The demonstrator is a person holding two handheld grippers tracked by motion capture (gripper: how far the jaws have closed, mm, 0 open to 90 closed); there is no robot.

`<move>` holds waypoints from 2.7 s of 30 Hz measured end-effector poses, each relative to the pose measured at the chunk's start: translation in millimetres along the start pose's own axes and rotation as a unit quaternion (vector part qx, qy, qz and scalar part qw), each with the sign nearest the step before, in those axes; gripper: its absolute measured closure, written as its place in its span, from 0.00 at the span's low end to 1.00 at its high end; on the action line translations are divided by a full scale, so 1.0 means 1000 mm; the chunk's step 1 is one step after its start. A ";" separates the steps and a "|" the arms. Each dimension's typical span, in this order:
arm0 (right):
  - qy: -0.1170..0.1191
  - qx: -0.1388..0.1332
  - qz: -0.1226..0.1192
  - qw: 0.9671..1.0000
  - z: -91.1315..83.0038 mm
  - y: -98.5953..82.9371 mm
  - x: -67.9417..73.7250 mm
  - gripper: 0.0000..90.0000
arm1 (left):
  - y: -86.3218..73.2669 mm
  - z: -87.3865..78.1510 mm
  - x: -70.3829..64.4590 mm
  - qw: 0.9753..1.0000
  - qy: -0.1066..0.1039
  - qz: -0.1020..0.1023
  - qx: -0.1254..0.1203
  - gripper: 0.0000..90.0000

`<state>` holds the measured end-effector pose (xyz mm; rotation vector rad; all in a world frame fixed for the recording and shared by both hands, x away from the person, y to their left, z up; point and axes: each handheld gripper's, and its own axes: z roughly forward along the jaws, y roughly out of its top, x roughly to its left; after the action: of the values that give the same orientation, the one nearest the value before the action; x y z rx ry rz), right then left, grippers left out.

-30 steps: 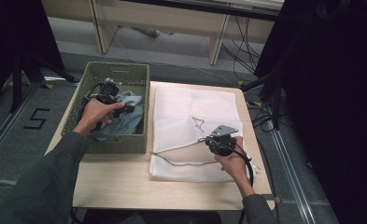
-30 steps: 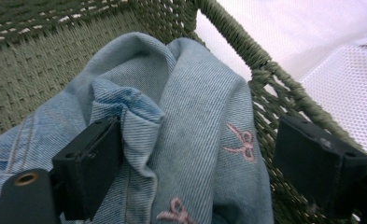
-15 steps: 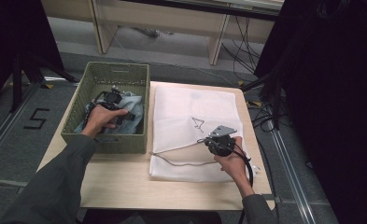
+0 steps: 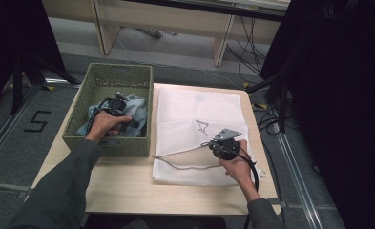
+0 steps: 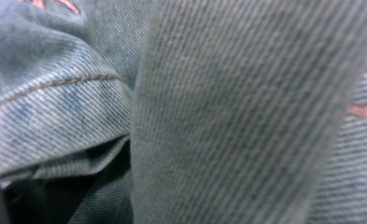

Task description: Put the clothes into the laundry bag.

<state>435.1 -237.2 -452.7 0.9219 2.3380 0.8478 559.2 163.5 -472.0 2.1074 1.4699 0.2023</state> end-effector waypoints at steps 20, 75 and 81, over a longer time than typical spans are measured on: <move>0.001 -0.001 0.000 1.000 0.000 0.000 0.000 0.92 | 0.001 -0.001 -0.007 0.997 0.014 0.073 0.020 0.77; -0.001 -0.011 0.021 1.000 -0.004 -0.001 -0.005 0.93 | 0.030 -0.252 -0.058 0.958 -0.131 0.111 -0.230 0.82; 0.001 -0.010 0.014 1.000 -0.004 -0.001 -0.006 0.93 | 0.021 -0.278 -0.089 0.944 -0.174 0.137 -0.245 0.82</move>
<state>436.5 -243.4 -449.4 0.9488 2.3189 0.8816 423.9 176.9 -213.2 1.8097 0.8132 0.2533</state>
